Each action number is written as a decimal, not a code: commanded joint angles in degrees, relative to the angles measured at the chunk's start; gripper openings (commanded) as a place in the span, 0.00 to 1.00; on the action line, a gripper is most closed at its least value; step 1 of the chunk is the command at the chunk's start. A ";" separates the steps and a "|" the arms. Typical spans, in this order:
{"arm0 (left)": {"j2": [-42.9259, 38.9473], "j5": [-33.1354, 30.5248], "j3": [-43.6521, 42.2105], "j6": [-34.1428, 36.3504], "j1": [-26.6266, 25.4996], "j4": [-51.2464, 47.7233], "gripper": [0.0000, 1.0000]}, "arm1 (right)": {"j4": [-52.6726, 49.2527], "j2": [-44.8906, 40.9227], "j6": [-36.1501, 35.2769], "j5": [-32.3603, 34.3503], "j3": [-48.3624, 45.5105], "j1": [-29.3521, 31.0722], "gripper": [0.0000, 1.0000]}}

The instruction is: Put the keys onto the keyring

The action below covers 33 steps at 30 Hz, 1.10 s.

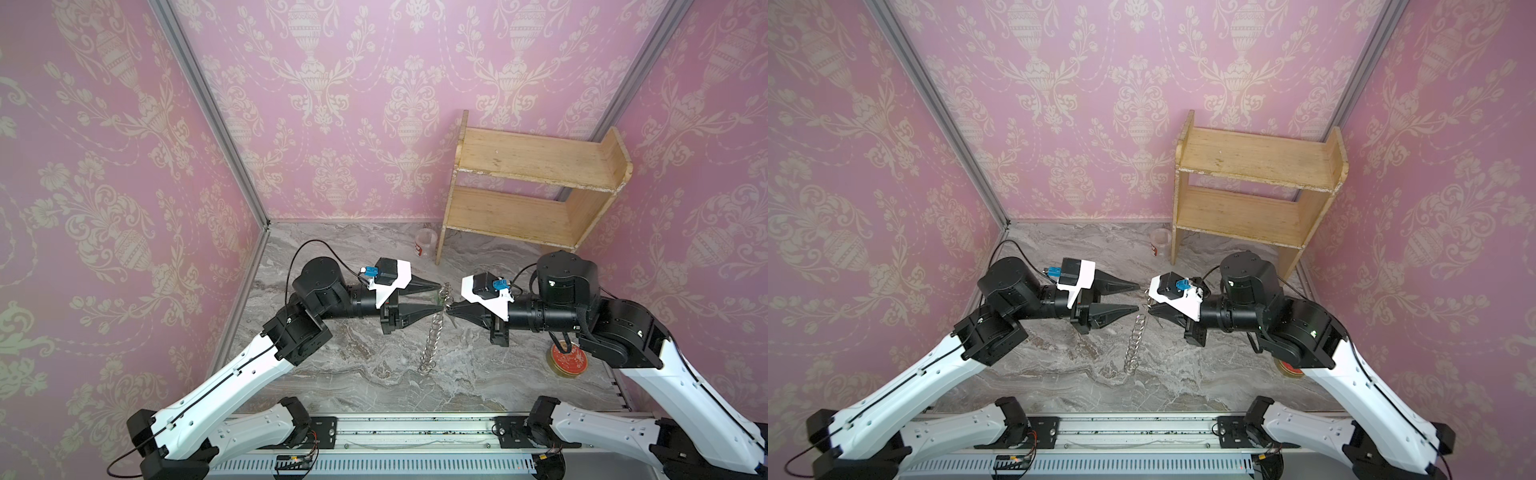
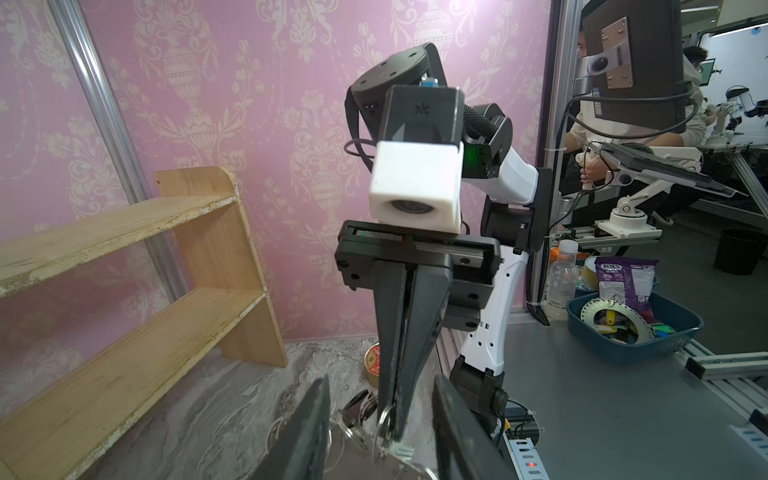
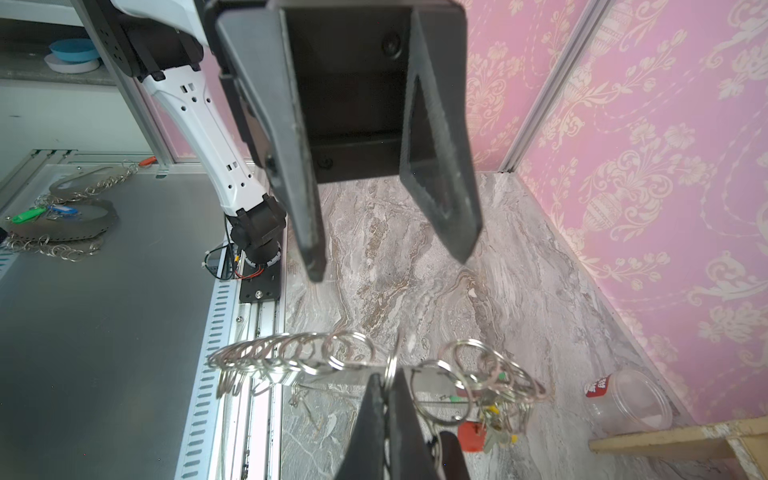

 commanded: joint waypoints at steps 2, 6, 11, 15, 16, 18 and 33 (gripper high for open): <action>2.53 1.20 4.61 7.71 -0.60 -18.10 0.47 | -3.20 0.53 -1.88 -1.24 3.06 -0.23 0.00; 4.10 0.50 6.47 10.39 -1.68 -21.45 0.47 | -4.56 1.45 -2.38 -2.21 3.96 -0.24 0.00; 5.05 -0.27 6.95 11.68 -2.79 -21.07 0.41 | -4.94 2.12 -2.52 -3.01 4.13 -0.23 0.00; 4.96 -0.75 6.72 11.48 -3.36 -19.30 0.37 | -4.85 2.32 -2.65 -3.20 3.98 -0.21 0.00; 4.82 -0.80 6.57 11.23 -3.38 -18.72 0.35 | -4.78 2.34 -2.61 -3.20 3.89 -0.24 0.00; 4.72 -0.79 6.35 10.85 -3.53 -17.91 0.32 | -4.77 2.32 -2.61 -3.15 3.80 -0.19 0.00; 5.01 -1.95 6.34 11.20 -4.69 -17.20 0.16 | -3.71 1.99 -2.34 -2.88 3.62 -0.31 0.00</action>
